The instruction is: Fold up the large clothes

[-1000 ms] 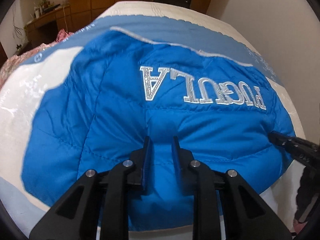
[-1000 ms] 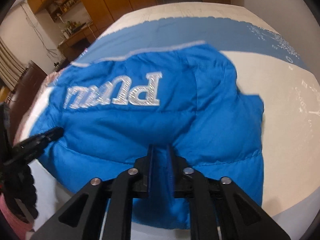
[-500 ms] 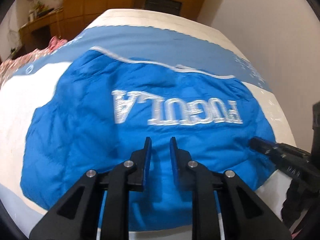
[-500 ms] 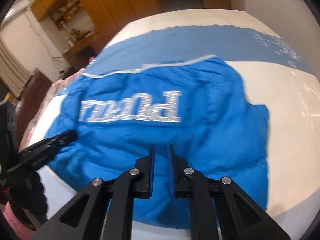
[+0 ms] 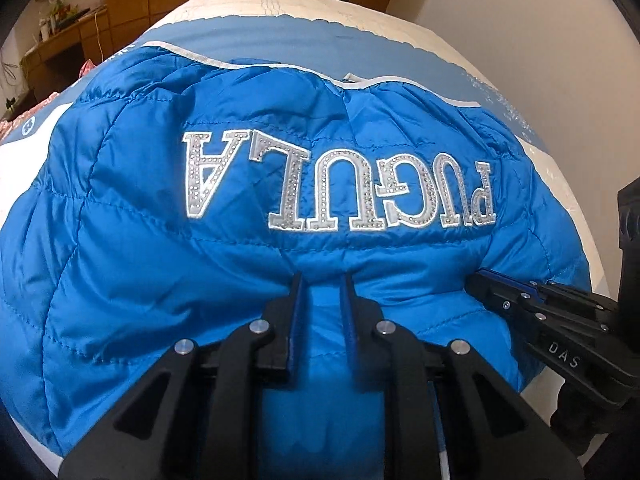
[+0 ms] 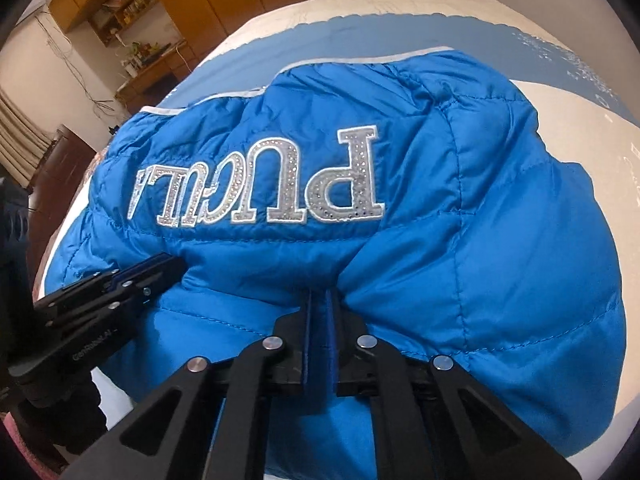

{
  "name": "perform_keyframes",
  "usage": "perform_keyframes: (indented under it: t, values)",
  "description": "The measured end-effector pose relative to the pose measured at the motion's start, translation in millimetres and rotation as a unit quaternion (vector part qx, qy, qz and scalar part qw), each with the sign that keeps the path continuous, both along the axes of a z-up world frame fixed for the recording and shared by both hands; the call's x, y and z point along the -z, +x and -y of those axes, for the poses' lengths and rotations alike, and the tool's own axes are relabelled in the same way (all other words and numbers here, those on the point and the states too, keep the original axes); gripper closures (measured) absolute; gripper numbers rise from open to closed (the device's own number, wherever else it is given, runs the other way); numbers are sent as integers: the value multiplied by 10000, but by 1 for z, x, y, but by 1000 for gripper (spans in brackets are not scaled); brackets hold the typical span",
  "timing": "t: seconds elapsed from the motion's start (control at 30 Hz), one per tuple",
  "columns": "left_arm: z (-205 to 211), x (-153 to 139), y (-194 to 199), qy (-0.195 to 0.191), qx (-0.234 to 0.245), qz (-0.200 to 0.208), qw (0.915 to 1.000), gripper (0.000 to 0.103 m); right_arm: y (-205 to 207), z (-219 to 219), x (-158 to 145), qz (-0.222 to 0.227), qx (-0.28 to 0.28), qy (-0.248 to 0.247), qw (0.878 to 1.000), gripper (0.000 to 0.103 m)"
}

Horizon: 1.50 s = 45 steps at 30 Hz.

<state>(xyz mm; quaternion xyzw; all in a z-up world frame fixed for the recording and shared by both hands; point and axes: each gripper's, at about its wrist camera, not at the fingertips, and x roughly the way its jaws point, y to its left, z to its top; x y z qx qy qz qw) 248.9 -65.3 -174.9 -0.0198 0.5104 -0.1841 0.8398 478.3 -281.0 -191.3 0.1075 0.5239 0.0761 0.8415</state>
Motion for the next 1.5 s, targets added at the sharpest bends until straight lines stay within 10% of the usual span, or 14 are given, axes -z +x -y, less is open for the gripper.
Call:
perform_keyframes:
  t: [0.2,0.3,0.43,0.63,1.03,1.13,1.27,1.5]
  values:
    - [-18,-37,-1,176,-95,142,9997,80,-8,21,-40,155,136,106,9997,88]
    - [-53,-66,5,186,-369,400,9983,52,-15,46,-62,400,314,7,9987,57]
    - [-119,-81,39,446,-1114,413,9919,35,-18,105,-75,424,801,246,9956,50]
    - [-186,-58,61,-48,-1627,10,9867,34,-2,149,-49,-53,865,625,9943,33]
    - [-180,0,98,-803,-1526,-622,9831,16,26,166,15,-766,756,1897,9759,21]
    - [-177,6,111,-1025,-1436,-781,9812,24,31,160,14,-682,671,1869,9777,29]
    - [-173,0,115,-1316,-1355,-768,9790,75,29,157,5,-640,547,2138,9732,70]
    - [-165,-62,87,-1343,-1468,-47,9800,89,-4,152,-57,-181,310,2363,9710,86]
